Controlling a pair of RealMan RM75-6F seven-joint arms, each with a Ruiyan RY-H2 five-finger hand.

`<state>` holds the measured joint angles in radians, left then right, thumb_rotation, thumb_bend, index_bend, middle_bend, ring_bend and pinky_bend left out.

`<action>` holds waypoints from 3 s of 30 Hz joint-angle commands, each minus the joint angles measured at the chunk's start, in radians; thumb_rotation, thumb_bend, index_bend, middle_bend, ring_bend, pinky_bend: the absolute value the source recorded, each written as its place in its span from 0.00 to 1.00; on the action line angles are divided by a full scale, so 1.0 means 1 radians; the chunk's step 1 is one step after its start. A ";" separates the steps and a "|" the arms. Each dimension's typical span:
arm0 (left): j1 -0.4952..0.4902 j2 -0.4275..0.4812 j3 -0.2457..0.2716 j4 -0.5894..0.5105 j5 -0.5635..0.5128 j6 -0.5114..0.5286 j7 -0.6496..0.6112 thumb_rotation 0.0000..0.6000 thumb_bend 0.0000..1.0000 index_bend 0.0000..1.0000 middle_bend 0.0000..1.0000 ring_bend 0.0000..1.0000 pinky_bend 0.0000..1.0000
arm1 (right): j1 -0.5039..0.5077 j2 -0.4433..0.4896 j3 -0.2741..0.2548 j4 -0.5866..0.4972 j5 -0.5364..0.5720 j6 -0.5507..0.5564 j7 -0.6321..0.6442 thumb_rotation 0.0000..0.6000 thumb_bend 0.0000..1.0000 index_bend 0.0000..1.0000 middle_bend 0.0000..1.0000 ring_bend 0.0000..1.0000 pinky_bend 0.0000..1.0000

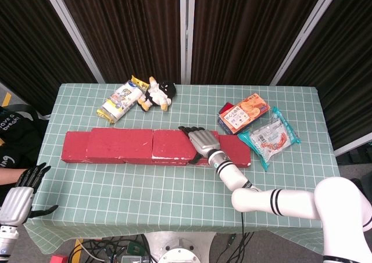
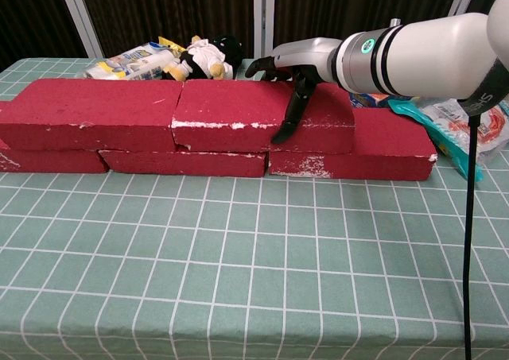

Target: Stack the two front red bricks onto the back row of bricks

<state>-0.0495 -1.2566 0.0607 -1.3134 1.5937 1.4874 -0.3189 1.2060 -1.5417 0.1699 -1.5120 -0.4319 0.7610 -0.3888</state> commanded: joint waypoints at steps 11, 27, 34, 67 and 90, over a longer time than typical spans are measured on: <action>0.003 -0.003 0.001 0.009 -0.005 -0.002 -0.014 1.00 0.00 0.06 0.00 0.00 0.00 | 0.004 -0.011 0.000 0.010 0.003 -0.001 -0.003 1.00 0.10 0.01 0.18 0.07 0.15; 0.004 -0.002 0.001 0.013 -0.001 0.003 -0.024 1.00 0.00 0.06 0.00 0.00 0.00 | -0.015 -0.030 0.007 0.013 -0.043 0.024 0.003 1.00 0.04 0.00 0.00 0.00 0.00; 0.003 0.001 0.001 0.008 0.000 0.001 -0.021 1.00 0.00 0.06 0.00 0.00 0.00 | -0.022 -0.025 0.013 0.003 -0.049 0.027 0.005 1.00 0.04 0.00 0.00 0.00 0.00; -0.014 0.036 -0.028 -0.115 -0.003 0.012 0.105 1.00 0.00 0.06 0.00 0.00 0.00 | -0.495 0.451 -0.177 -0.430 -0.660 0.473 0.101 1.00 0.00 0.00 0.00 0.00 0.00; 0.004 0.038 -0.066 -0.205 -0.050 0.053 0.336 1.00 0.00 0.06 0.00 0.00 0.00 | -1.047 0.347 -0.335 -0.013 -1.043 0.909 0.422 1.00 0.00 0.00 0.00 0.00 0.00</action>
<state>-0.0463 -1.2177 -0.0053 -1.5197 1.5440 1.5396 0.0183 0.1725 -1.1834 -0.1686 -1.5362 -1.4614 1.6630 0.0168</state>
